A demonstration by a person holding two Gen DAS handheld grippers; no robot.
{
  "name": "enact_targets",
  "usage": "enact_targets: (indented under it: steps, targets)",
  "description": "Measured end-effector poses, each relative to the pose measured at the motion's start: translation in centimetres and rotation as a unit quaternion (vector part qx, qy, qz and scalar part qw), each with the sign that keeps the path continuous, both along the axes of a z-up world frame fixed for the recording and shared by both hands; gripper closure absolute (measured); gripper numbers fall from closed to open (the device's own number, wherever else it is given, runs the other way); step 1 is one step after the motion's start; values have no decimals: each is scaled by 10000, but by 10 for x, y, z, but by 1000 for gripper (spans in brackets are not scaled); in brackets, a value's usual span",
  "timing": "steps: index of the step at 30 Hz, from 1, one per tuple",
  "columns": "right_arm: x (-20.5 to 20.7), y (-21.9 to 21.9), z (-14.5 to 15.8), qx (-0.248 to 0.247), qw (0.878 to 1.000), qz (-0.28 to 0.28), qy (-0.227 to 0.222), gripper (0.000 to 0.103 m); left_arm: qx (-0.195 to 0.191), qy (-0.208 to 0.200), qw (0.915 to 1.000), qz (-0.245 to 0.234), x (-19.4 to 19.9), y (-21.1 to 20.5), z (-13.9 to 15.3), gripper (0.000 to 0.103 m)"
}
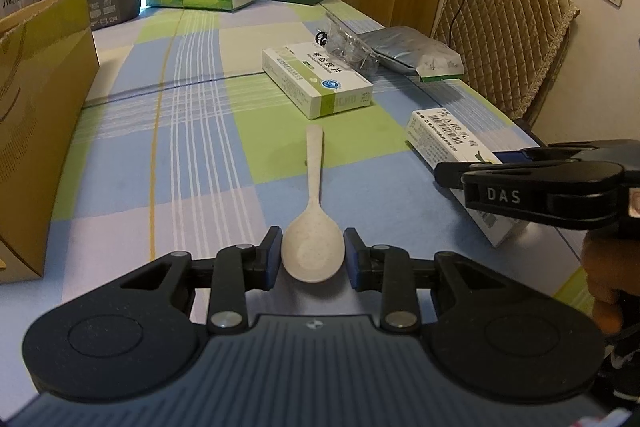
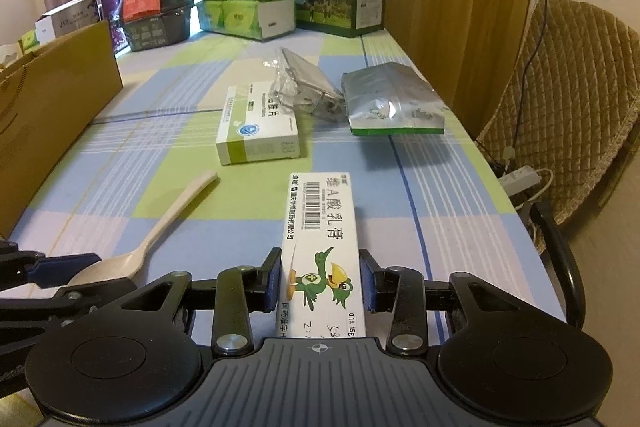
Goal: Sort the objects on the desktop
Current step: 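Carry the spoon and ointment box in both tools over the cardboard box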
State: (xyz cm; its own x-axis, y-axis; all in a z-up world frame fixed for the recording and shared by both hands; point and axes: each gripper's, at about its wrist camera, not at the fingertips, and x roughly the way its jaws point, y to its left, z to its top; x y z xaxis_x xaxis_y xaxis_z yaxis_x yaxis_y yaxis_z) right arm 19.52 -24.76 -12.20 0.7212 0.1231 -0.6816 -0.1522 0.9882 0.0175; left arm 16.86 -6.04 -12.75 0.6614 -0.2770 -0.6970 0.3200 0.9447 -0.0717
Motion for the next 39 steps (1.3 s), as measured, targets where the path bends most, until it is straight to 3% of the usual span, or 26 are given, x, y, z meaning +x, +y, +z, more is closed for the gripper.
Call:
enact_targets:
  steps: [8, 17, 27, 39]
  targets:
    - [-15, 0, 27, 125, 9998, -108, -110, 68, 44, -214, 9998, 6, 0, 3, 17, 76]
    - [-31, 39, 91, 354, 9976, 231, -554, 68, -74, -689, 9974, 183, -11, 29, 87, 76]
    - [-37, 133, 146, 782, 9869, 1158, -805, 68, 135, -1144, 9896, 860, -27, 118, 160, 76]
    - [-21, 253, 153, 886, 9741, 1995, -593, 68, 384, -956, 9814, 1620, -29, 245, 166, 76]
